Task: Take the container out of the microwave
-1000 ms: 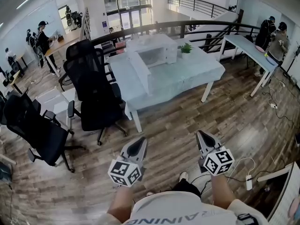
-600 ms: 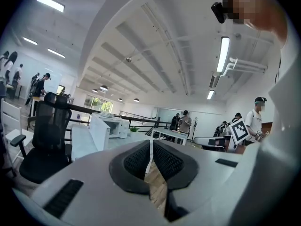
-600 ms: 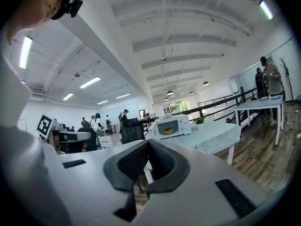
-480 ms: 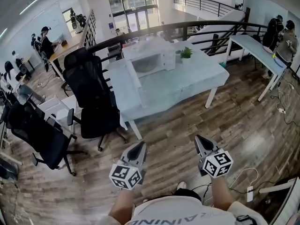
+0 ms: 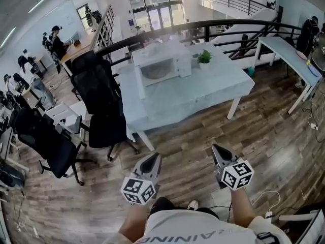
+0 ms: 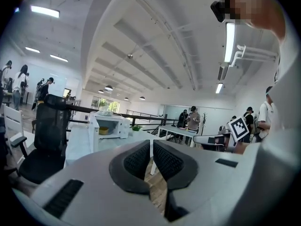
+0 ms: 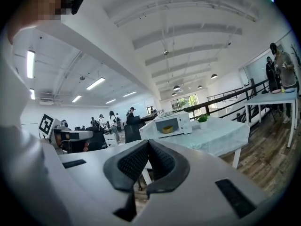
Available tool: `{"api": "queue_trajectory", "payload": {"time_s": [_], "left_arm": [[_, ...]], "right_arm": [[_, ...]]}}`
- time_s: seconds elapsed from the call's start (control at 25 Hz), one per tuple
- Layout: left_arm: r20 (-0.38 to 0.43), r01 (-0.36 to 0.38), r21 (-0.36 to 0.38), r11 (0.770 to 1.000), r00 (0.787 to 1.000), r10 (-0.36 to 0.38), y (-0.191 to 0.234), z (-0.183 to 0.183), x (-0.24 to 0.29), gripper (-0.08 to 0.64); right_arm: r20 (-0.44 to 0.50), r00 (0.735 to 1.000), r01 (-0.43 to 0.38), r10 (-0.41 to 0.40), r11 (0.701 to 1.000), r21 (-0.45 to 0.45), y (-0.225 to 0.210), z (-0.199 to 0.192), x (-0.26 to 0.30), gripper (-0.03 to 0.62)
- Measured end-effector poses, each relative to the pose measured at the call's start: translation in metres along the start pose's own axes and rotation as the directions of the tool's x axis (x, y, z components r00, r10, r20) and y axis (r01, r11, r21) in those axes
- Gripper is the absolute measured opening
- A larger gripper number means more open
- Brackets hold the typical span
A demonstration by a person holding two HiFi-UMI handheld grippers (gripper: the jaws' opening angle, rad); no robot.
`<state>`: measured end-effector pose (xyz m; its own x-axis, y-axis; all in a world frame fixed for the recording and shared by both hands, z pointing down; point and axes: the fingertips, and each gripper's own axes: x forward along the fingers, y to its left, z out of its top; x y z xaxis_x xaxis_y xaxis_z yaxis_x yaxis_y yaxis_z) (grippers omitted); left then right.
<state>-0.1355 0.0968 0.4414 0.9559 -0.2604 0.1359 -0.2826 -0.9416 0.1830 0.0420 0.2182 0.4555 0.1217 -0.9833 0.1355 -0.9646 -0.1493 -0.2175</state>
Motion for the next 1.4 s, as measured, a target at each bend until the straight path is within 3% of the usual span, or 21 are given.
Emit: {"api": "queue_trajectory", "payload": {"time_s": [0.24,0.52,0.8,1.16,1.4], "left_arm": [[0.009,-0.009,-0.003,1.0,1.0,0.009,0.003,0.001,0.035,0.048],[0.057,0.036,-0.026,0.999,0.998,-0.034,0.022,0.009,0.09,0.049],[0.053,0.016,-0.04,0.999,0.998,-0.014,0.081,0.02,0.165,0.048],[0.031,-0.048,-0.049,0.998,0.998,0.05,0.172,0.028,0.235,0.048],[0.036,-0.075,-0.05,0.996,0.996,0.077,0.215,0.042,0.263,0.048]], "right_arm": [[-0.007,1.0,0.005,-0.005,1.0,-0.003,-0.033,0.002,0.012,0.021],[-0.009,1.0,0.026,-0.026,0.999,-0.038,-0.069,0.018,0.043,0.022],[-0.056,0.998,0.04,-0.042,0.998,-0.039,-0.111,0.027,0.12,0.022],[-0.124,0.992,-0.035,0.027,0.997,-0.062,-0.131,0.041,0.255,0.022],[-0.146,0.987,-0.074,0.062,0.994,-0.082,-0.134,0.052,0.316,0.022]]}}
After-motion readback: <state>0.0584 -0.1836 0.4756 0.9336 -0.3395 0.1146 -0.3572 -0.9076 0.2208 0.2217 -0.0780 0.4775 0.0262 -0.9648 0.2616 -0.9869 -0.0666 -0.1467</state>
